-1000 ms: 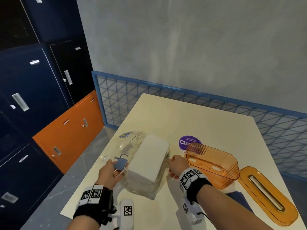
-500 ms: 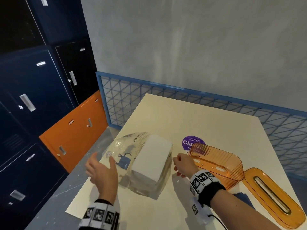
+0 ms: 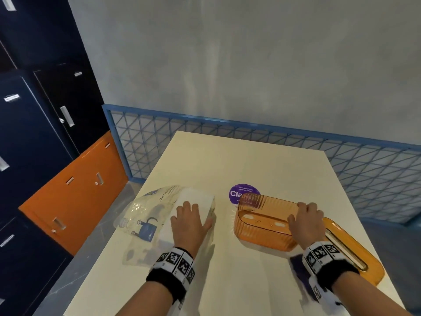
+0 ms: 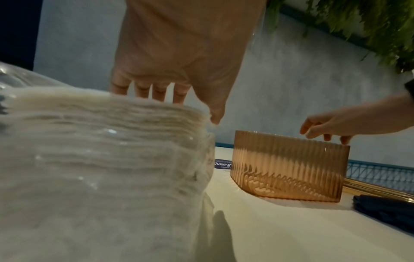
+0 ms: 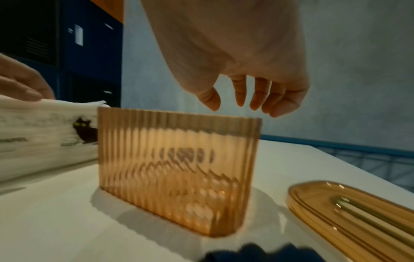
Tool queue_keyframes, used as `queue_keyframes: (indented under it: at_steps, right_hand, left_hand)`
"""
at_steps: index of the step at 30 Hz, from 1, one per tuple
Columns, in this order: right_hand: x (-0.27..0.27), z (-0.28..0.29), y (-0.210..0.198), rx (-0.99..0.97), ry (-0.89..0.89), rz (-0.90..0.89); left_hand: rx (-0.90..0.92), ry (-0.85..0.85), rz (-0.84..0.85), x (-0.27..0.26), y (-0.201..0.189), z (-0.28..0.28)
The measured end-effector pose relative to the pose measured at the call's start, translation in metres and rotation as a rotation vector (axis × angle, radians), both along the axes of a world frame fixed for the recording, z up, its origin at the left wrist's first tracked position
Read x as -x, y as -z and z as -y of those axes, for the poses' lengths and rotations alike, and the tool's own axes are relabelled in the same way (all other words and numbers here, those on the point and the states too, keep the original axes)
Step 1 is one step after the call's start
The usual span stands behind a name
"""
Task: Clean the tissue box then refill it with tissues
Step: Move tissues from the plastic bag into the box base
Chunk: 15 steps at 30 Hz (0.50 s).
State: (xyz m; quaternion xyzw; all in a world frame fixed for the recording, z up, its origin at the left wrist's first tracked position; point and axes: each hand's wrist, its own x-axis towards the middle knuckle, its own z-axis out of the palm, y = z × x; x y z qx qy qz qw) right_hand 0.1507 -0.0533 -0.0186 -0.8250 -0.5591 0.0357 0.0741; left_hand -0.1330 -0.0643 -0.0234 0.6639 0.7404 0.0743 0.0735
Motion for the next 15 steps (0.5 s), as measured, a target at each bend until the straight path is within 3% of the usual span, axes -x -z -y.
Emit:
queue_keyframes:
  at_steps: [7, 15]
  right_hand:
    - [-0.022, -0.008, 0.027, 0.143, 0.102, -0.336]
    - [-0.002, -0.001, 0.034, 0.113, 0.02, -0.411]
  left_hand:
    - [0.003, -0.06, 0.0, -0.003, 0.004, -0.005]
    - [0.022, -0.046, 0.131, 0.002, -0.008, -0.005]
